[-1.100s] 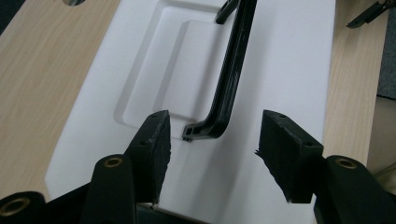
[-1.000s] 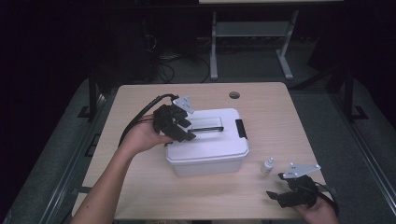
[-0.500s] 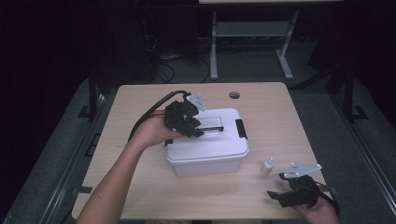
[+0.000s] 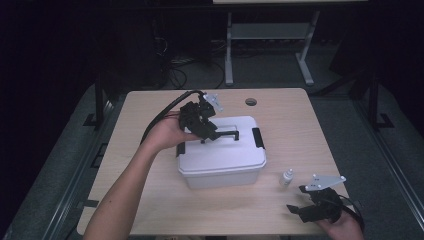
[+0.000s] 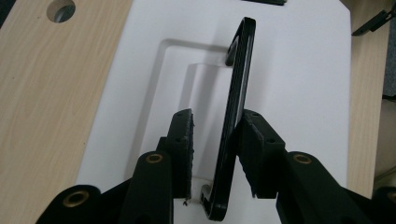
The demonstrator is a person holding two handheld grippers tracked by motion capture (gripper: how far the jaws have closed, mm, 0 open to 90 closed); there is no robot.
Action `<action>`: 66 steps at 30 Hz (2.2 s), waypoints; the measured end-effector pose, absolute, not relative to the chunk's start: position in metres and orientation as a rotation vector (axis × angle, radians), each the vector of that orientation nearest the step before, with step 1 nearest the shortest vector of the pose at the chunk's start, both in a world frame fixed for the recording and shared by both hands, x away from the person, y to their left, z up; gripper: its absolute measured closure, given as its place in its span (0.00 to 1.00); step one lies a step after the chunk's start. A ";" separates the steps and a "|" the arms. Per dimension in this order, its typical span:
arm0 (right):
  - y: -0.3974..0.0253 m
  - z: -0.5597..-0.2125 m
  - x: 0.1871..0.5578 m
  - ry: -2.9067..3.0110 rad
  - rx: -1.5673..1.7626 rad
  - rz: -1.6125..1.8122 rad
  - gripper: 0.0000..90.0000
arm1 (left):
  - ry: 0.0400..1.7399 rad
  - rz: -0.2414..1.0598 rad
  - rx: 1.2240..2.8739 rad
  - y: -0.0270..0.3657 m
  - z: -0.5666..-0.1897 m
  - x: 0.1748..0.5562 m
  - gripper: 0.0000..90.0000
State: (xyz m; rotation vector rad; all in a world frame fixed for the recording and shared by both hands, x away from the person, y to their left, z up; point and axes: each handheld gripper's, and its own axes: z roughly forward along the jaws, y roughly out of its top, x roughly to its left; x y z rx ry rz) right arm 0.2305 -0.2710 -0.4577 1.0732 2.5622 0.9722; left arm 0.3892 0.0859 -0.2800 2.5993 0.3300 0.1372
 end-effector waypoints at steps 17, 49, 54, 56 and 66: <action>-0.271 -0.459 0.232 2.573 1.070 0.972 0.21 | 0.321 0.107 2.599 0.081 -0.281 0.401 0.80; -0.268 -0.459 0.232 2.589 1.057 0.967 0.21 | 0.256 0.054 2.629 0.073 -0.283 0.402 0.87; -0.268 -0.459 0.232 2.585 1.056 0.979 0.21 | 0.241 0.033 2.631 0.073 -0.283 0.401 0.90; -0.268 -0.459 0.232 2.586 1.056 0.979 0.21 | 0.227 0.029 2.632 0.072 -0.283 0.401 0.91; -0.269 -0.458 0.231 2.583 1.059 0.977 0.21 | 0.203 0.024 2.642 0.071 -0.282 0.401 0.93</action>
